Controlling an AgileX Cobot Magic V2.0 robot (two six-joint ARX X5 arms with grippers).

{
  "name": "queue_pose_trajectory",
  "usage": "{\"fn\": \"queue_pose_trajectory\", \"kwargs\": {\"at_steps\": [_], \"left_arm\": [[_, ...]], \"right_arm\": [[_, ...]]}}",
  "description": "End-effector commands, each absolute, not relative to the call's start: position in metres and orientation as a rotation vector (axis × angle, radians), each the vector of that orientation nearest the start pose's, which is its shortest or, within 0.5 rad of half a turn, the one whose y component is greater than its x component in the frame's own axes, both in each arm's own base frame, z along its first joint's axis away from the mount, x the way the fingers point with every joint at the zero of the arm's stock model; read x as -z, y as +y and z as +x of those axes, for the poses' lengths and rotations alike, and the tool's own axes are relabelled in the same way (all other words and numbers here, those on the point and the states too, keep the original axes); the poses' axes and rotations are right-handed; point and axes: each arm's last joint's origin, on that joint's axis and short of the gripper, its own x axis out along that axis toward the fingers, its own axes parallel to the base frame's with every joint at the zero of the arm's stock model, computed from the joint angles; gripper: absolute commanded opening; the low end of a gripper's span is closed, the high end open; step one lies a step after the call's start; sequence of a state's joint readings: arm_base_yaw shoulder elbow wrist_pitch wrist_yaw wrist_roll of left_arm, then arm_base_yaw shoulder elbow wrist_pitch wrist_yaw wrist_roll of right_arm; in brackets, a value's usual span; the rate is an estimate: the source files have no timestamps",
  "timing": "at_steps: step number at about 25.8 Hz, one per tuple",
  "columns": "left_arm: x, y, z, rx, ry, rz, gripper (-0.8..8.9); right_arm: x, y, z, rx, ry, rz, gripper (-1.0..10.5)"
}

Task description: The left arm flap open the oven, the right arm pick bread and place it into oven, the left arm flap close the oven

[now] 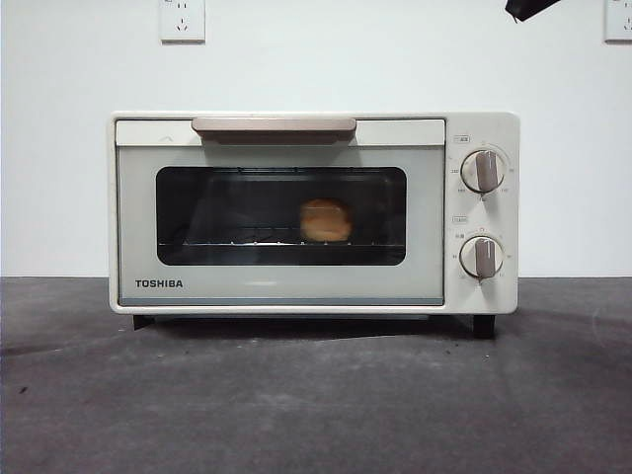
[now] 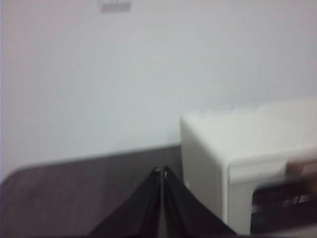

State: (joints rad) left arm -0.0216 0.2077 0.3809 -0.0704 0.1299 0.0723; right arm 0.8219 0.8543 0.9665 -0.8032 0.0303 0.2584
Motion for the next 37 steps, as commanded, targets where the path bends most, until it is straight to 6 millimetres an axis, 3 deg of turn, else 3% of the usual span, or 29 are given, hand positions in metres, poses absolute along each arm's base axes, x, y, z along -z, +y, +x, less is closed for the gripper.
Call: {"fn": "queue_pose_trajectory", "kwargs": {"at_steps": [1, 6, 15, 37], "left_arm": [[-0.246, -0.005, 0.09, 0.133, -0.079, 0.064, 0.19], [-0.195, -0.005, 0.094, 0.135, 0.001, 0.06, 0.19], [-0.152, -0.005, 0.095, 0.14, 0.176, 0.052, 0.19], [-0.151, -0.005, 0.094, 0.141, 0.185, 0.048, 0.19]], "right_arm": [[-0.333, 0.117, 0.109, -0.676, 0.714, -0.055, 0.1], [-0.333, 0.117, 0.109, -0.676, 0.714, -0.055, 0.1], [-0.333, 0.117, 0.109, -0.677, 0.714, -0.055, 0.1], [-0.333, 0.117, 0.108, -0.677, 0.713, -0.055, 0.1]]}}
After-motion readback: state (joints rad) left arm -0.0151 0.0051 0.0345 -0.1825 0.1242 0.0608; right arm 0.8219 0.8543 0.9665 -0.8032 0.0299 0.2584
